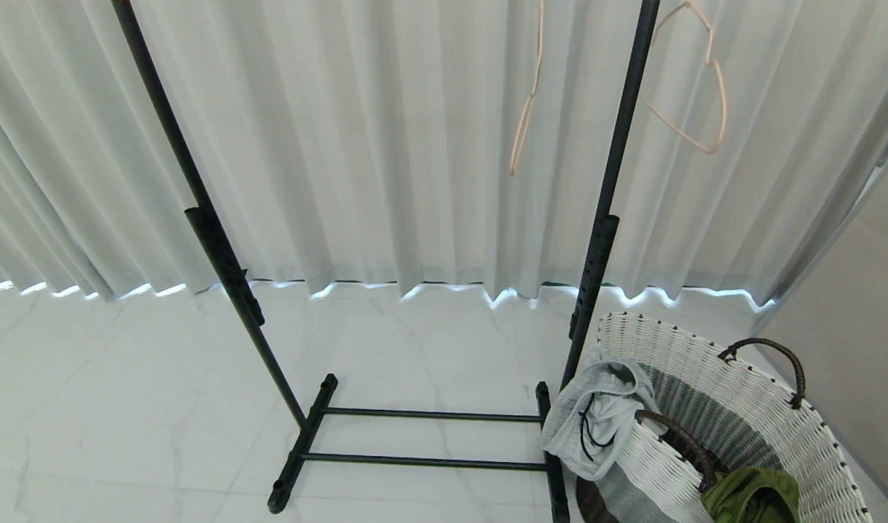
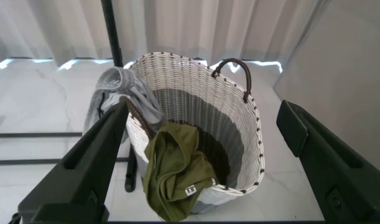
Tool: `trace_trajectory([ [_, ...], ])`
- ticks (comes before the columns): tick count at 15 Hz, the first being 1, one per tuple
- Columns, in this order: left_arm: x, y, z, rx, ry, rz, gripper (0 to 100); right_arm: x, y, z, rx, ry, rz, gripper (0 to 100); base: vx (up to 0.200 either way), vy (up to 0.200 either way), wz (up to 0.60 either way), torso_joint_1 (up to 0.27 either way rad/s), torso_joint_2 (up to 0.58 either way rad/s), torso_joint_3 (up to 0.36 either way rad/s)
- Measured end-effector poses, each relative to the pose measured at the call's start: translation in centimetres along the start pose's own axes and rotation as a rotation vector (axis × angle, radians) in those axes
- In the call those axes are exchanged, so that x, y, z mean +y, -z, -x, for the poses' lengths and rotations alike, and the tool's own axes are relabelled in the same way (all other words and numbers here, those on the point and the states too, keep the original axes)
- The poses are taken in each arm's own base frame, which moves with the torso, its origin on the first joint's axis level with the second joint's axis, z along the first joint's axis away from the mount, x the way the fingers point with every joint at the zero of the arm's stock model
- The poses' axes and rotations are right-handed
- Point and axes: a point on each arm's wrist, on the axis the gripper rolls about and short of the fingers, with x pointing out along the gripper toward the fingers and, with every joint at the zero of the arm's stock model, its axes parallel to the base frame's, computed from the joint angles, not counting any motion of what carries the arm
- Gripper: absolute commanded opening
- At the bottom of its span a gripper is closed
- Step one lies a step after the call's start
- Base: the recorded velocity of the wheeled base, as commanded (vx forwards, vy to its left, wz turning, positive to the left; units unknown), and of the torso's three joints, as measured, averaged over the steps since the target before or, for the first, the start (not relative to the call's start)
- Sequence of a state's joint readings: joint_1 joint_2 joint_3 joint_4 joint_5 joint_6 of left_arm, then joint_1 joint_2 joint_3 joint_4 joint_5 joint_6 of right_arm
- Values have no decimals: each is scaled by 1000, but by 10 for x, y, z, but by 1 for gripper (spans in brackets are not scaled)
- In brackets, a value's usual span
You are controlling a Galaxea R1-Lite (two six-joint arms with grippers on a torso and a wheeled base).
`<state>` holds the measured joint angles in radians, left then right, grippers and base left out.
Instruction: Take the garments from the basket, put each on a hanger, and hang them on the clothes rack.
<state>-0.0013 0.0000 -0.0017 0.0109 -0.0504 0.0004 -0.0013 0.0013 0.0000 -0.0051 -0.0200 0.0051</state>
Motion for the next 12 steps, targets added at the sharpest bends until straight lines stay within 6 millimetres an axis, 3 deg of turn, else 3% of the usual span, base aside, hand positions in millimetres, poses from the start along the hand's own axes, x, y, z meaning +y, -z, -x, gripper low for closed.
trace_trajectory([
  [12,0,0,0,0,-1,0,100,0,0,0,0,-5,8,100,0,0,0,-10,42,27],
])
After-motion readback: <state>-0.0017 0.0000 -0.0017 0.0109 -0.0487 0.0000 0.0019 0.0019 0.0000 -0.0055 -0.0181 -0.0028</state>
